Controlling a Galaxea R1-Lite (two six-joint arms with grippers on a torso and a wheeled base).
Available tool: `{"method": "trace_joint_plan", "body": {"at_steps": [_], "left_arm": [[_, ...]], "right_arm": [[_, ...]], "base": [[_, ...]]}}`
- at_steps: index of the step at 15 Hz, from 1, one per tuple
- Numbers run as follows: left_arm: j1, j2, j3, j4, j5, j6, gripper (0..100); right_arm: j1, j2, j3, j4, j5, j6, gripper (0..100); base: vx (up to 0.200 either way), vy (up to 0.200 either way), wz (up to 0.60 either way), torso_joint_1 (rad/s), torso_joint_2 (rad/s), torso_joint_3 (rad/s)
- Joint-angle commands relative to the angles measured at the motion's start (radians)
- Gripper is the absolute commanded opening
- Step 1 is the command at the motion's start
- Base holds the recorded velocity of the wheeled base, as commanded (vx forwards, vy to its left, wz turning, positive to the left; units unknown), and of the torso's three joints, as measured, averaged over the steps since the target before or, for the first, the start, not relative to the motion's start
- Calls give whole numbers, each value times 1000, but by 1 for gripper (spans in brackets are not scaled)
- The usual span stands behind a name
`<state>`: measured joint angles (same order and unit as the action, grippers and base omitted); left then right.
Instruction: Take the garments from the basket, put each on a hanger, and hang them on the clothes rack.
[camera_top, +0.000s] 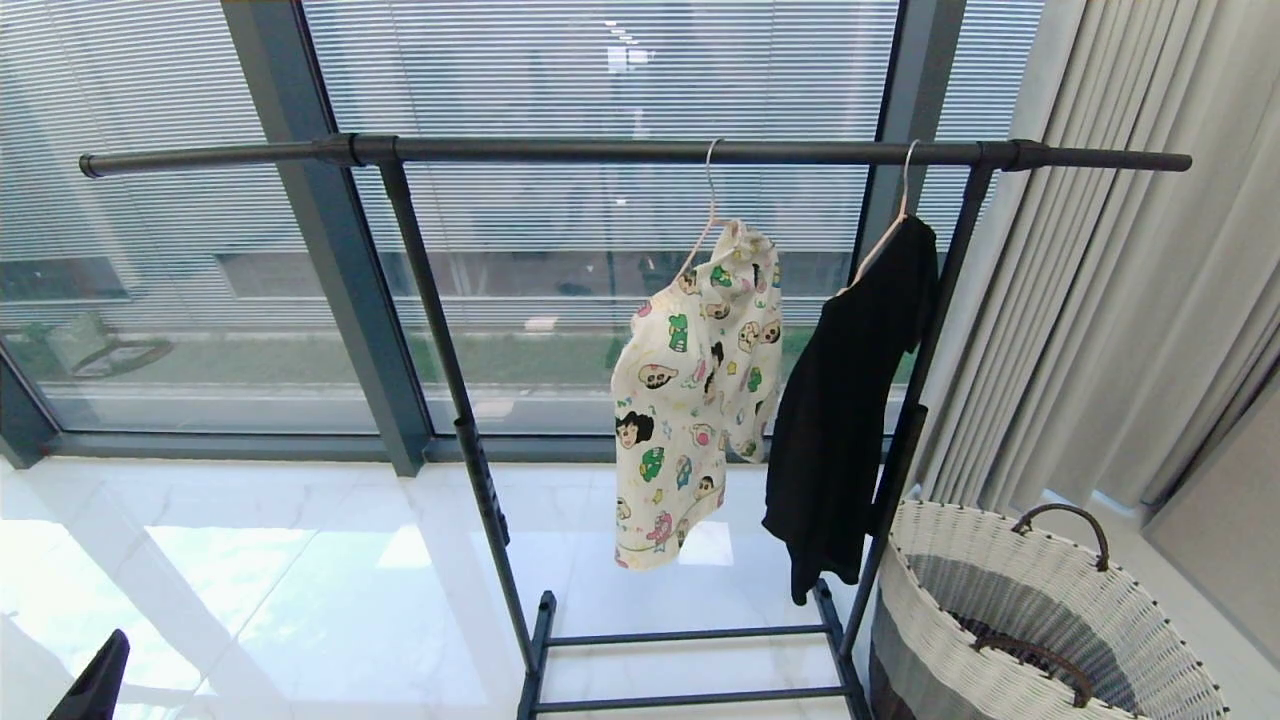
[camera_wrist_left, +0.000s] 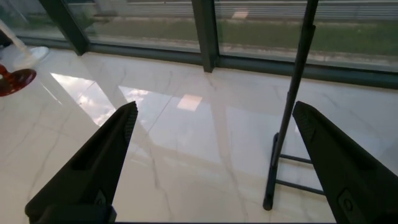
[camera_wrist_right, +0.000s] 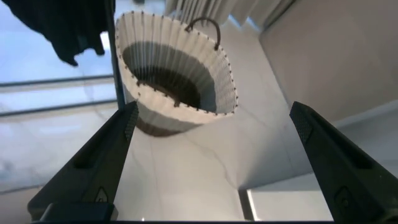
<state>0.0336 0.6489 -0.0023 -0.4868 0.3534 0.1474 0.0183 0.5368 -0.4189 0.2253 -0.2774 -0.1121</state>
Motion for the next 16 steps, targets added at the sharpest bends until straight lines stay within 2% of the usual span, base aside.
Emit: {"method": "trace_joint_plan", "body": {"at_steps": [1, 4, 5, 6, 7, 8, 11, 16], "left_arm": [[2, -330, 2, 180, 18, 44, 100], [-6, -592, 2, 406, 13, 115, 100], [-9, -592, 2, 402, 9, 109, 100], [-29, -620, 2, 413, -7, 101, 100], [-43, -649, 2, 418, -33, 93, 100], [-43, -649, 2, 418, -42, 81, 100], [-41, -649, 2, 418, -83, 69, 100], [-41, -649, 2, 418, -83, 14, 100]], "right_arm": [[0, -319, 187, -70, 23, -1, 100], [-6, -518, 287, -57, 26, -6, 100], [-14, -537, 313, -47, 23, -12, 100], [-14, -537, 321, -54, 49, -3, 100], [-14, -537, 325, -57, 106, 22, 100], [-14, -537, 327, -58, 121, 38, 100], [-14, -537, 365, -153, 139, 12, 100], [-14, -537, 370, -162, 141, 15, 100]], "base": [[0, 0, 0, 0, 0, 0], [0, 0, 0, 0, 0, 0], [0, 0, 0, 0, 0, 0], [0, 0, 0, 0, 0, 0], [0, 0, 0, 0, 0, 0], [0, 0, 0, 0, 0, 0], [0, 0, 0, 0, 0, 0], [0, 0, 0, 0, 0, 0]]}}
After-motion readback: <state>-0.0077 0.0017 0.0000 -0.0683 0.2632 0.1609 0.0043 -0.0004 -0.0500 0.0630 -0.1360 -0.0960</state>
